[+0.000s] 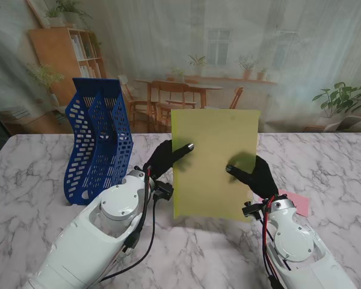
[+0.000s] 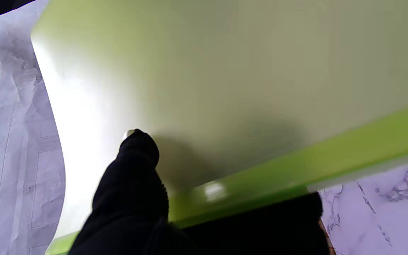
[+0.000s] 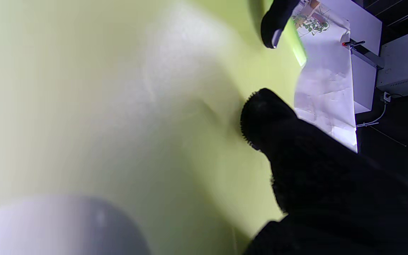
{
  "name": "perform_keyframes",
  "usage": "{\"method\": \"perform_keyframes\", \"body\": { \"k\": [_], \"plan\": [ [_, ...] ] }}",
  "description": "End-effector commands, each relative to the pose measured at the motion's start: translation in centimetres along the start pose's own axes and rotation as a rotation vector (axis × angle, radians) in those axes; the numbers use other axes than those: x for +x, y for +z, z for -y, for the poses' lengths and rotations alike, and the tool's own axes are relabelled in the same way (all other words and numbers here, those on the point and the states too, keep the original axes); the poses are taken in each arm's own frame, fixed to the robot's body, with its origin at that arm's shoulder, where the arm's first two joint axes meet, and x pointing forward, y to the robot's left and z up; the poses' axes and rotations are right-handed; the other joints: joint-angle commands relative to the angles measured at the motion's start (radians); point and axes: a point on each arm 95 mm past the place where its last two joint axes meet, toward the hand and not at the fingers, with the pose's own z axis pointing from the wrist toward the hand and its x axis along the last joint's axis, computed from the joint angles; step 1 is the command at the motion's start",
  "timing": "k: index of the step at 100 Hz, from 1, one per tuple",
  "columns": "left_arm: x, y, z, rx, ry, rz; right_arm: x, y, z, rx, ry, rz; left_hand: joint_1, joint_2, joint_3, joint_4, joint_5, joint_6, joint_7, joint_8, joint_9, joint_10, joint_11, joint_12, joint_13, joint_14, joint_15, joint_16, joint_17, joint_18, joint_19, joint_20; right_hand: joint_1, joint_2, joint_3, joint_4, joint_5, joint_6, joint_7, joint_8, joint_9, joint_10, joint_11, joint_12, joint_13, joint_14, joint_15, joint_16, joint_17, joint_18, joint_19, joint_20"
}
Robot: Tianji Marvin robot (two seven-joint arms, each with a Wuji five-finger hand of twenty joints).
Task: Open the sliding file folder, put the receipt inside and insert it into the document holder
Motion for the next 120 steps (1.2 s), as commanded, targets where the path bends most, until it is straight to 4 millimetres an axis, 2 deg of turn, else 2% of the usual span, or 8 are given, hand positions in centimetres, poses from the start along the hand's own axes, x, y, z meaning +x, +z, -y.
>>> {"method": "perform_keyframes", "body": {
  "k": [1, 20, 49, 60, 75, 95, 108, 120],
  "plan": [
    [-0.7, 0.0, 0.7, -0.001, 0.028, 0.012, 0.1, -0.1, 0.0, -0.007, 0.005, -0.006, 0.085, 0.025, 0.038, 0.026, -0.004, -0.018, 0.004, 0.025, -0.038, -0.005, -0.005, -0.015, -0.024, 0.053, -0.012, 0.013, -0.011, -0.04, 0.007, 0.029, 0.078, 0.063, 0.074, 0.012, 0.02, -0.13, 0.064, 0.049, 0.011, -0.022, 0.049, 0.013, 0.026, -0.031, 0.058, 0.011, 0.009, -0.042, 0.025, 0.006],
    [-1.8, 0.0, 1.7, 0.021, 0.074, 0.018, 0.0, -0.1, -0.2, -0.016, 0.009, -0.01, 0.199, 0.018, 0.047, 0.021, 0.072, -0.103, 0.063, 0.064, -0.086, -0.044, -0.06, -0.049, -0.087, 0.038, -0.063, -0.004, -0.099, -0.021, -0.062, 0.023, 0.077, 0.065, 0.075, 0.011, 0.019, -0.132, 0.065, 0.052, 0.012, -0.021, 0.049, 0.015, 0.026, -0.033, 0.059, 0.013, 0.009, -0.042, 0.025, 0.005],
    [-2.3, -0.4, 2.6, 0.007, 0.068, 0.009, -0.2, -0.1, -0.4, -0.015, 0.015, -0.014, 0.199, 0.008, 0.113, 0.009, 0.01, -0.08, 0.017, 0.03, -0.134, -0.028, -0.087, -0.074, -0.101, 0.03, -0.078, -0.01, -0.105, -0.034, -0.089, 0.024, 0.08, 0.069, 0.078, 0.012, 0.017, -0.135, 0.069, 0.058, 0.011, -0.021, 0.05, 0.02, 0.026, -0.035, 0.059, 0.015, 0.013, -0.046, 0.023, 0.002],
    [-2.5, -0.6, 3.1, -0.001, 0.058, -0.008, 0.0, 0.0, -0.4, -0.013, 0.029, -0.016, 0.085, 0.004, 0.033, 0.034, 0.021, -0.066, 0.006, 0.037, -0.137, -0.023, -0.092, -0.084, -0.107, 0.039, -0.076, -0.006, -0.112, -0.027, -0.085, 0.035, 0.084, 0.074, 0.081, 0.011, 0.01, -0.142, 0.075, 0.07, 0.003, -0.023, 0.057, 0.028, 0.026, -0.035, 0.057, 0.017, 0.013, -0.046, 0.024, 0.001],
    [-2.8, -0.7, 3.8, -0.006, 0.039, -0.027, 0.2, 0.2, -0.3, -0.011, 0.047, -0.027, -0.024, 0.007, 0.008, 0.032, 0.029, -0.051, -0.031, 0.012, -0.151, -0.02, -0.107, -0.087, -0.118, 0.043, -0.082, -0.004, -0.121, -0.028, -0.088, 0.039, 0.088, 0.085, 0.083, 0.01, -0.003, -0.145, 0.085, 0.095, -0.011, -0.025, 0.076, 0.046, 0.026, -0.035, 0.056, 0.019, 0.012, -0.044, 0.019, -0.003],
    [-2.7, -1.1, 4.6, -0.003, 0.042, -0.046, 0.7, 0.6, -0.5, -0.033, 0.067, -0.059, 0.062, 0.0, 0.052, 0.034, 0.018, -0.059, -0.03, 0.033, -0.138, -0.028, -0.1, -0.081, -0.107, 0.039, -0.078, 0.002, -0.112, -0.03, -0.084, 0.044, 0.089, 0.088, 0.083, 0.01, -0.007, -0.144, 0.087, 0.105, -0.012, -0.024, 0.086, 0.057, 0.024, -0.037, 0.069, 0.029, 0.013, -0.04, 0.016, -0.005],
    [-2.3, -1.2, 5.1, 0.005, 0.037, -0.061, 0.8, 0.7, -0.6, -0.034, 0.073, -0.061, 0.19, 0.001, 0.056, 0.016, 0.059, -0.117, 0.012, 0.064, -0.08, -0.108, -0.072, -0.069, -0.078, 0.013, -0.072, 0.002, -0.096, -0.037, -0.075, 0.045, 0.088, 0.089, 0.082, 0.009, -0.005, -0.145, 0.086, 0.106, -0.01, -0.025, 0.086, 0.059, 0.023, -0.035, 0.073, 0.033, 0.014, -0.039, 0.015, -0.006],
    [-2.1, -1.2, 5.1, -0.027, 0.033, -0.07, 0.8, 0.7, -0.4, -0.022, 0.082, -0.055, 0.175, 0.005, 0.042, 0.025, 0.017, -0.186, 0.0, 0.034, -0.16, -0.188, -0.136, -0.111, -0.109, -0.009, -0.113, -0.018, -0.126, -0.046, -0.11, 0.031, 0.089, 0.089, 0.081, 0.01, -0.005, -0.146, 0.086, 0.106, -0.009, -0.025, 0.086, 0.06, 0.023, -0.035, 0.074, 0.035, 0.017, -0.039, 0.013, -0.008]
  ]
}}
